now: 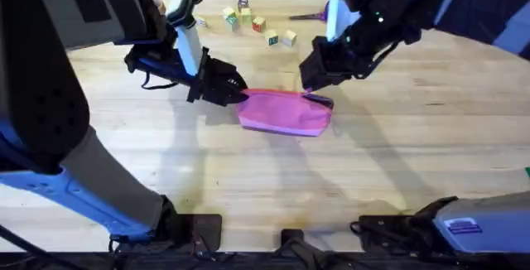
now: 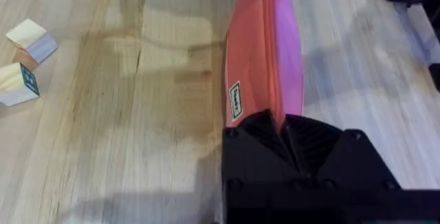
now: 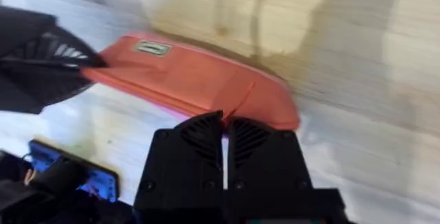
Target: Unzip the bag, pick up the pens from the table one at a time and place them inside, then zip the bag closed.
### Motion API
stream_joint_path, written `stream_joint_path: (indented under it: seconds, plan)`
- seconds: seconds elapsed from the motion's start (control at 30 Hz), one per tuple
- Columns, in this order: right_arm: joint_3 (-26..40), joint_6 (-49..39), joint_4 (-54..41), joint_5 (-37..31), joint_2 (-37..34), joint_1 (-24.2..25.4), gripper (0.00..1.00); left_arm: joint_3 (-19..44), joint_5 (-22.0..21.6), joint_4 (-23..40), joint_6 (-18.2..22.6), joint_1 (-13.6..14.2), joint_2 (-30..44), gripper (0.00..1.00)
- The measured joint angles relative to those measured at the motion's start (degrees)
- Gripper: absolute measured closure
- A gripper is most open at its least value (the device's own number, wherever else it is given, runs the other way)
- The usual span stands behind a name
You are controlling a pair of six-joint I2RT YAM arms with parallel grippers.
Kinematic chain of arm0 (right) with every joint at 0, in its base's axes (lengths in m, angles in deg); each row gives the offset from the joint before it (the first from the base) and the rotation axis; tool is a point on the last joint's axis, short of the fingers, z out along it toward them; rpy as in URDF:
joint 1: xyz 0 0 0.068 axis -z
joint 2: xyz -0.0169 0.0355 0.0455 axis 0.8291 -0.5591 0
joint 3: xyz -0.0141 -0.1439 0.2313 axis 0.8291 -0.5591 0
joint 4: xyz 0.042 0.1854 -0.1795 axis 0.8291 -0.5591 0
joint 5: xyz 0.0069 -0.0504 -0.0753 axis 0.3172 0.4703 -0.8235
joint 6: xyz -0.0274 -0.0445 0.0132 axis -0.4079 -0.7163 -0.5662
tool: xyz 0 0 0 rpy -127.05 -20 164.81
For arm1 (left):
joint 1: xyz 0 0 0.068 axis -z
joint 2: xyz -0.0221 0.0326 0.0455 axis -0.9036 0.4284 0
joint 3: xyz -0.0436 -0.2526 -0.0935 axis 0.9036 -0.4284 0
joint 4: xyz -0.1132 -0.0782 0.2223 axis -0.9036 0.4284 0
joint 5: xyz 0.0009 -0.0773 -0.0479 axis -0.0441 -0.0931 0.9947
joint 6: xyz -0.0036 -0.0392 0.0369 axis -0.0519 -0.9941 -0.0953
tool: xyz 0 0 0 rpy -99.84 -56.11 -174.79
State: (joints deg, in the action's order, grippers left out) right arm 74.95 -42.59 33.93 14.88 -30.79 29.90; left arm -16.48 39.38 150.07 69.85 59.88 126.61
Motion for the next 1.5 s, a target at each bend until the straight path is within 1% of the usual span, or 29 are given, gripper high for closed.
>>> stream_joint_path:
  seconds: [0.23,0.47,0.5,0.6,0.7,0.73,0.97,1.03,1.13,1.17,1.23,1.37,1.4,1.5]
  plan:
    - [0.0,-0.83,-4.76,-3.99,0.0,3.94,0.968,0.0,-0.77,0.0,-0.02,0.0,0.0,0.958]
    - [0.0,-1.81,-6.29,-6.37,0.0,7.59,0.968,0.0,-0.93,0.0,0.0,0.05,0.0,0.959]
    - [-0.47,-1.97,-5.92,-6.13,0.04,10.16,0.968,0.0,-0.12,-0.04,0.0,0.47,0.0,0.959]
    - [-3.58,-2.08,-4.04,-6.16,0.43,11.22,0.968,0.0,-0.06,-0.04,0.0,0.5,0.0,0.959]
    - [-8.91,-2.04,0.0,-6.74,1.0,12.13,0.968,0.0,-0.2,-0.04,0.0,0.5,0.0,0.959]
    - [-15.3,-0.72,4.85,-6.33,1.27,12.96,0.967,0.0,-0.17,-0.02,0.0,0.68,0.0,0.959]
    - [-15.31,-0.71,4.9,-6.35,1.34,13.01,0.968,0.0,-0.17,-0.03,0.02,0.68,0.0,0.959]
    - [-17.82,0.41,8.42,-6.03,2.06,13.71,0.969,0.0,-0.15,-0.08,0.0,0.68,0.0,0.959]
    - [-18.84,1.47,8.48,-4.77,2.14,14.55,0.968,-0.07,-0.11,-0.02,0.0,0.76,0.02,0.959]
    - [-18.63,1.57,8.43,-4.47,2.14,14.68,0.913,-0.07,-0.21,-0.02,0.0,0.76,0.0,0.959]
    - [-18.27,0.58,7.21,-4.81,2.12,15.18,0.651,-0.07,-1.04,-0.04,0.02,0.57,0.02,0.959]
    - [-15.82,-0.41,5.48,-3.64,2.12,16.26,0.067,-0.09,-1.95,-0.02,0.0,-0.29,0.0,0.959]
    - [-14.6,-0.83,5.22,-3.47,2.13,16.26,0.021,-0.07,-2.13,-0.01,0.0,-0.42,0.0,0.959]
    - [-10.88,-1.17,4.33,-2.5,2.17,15.83,0.005,-0.09,-2.21,0.02,0.0,-0.55,0.0,0.959]
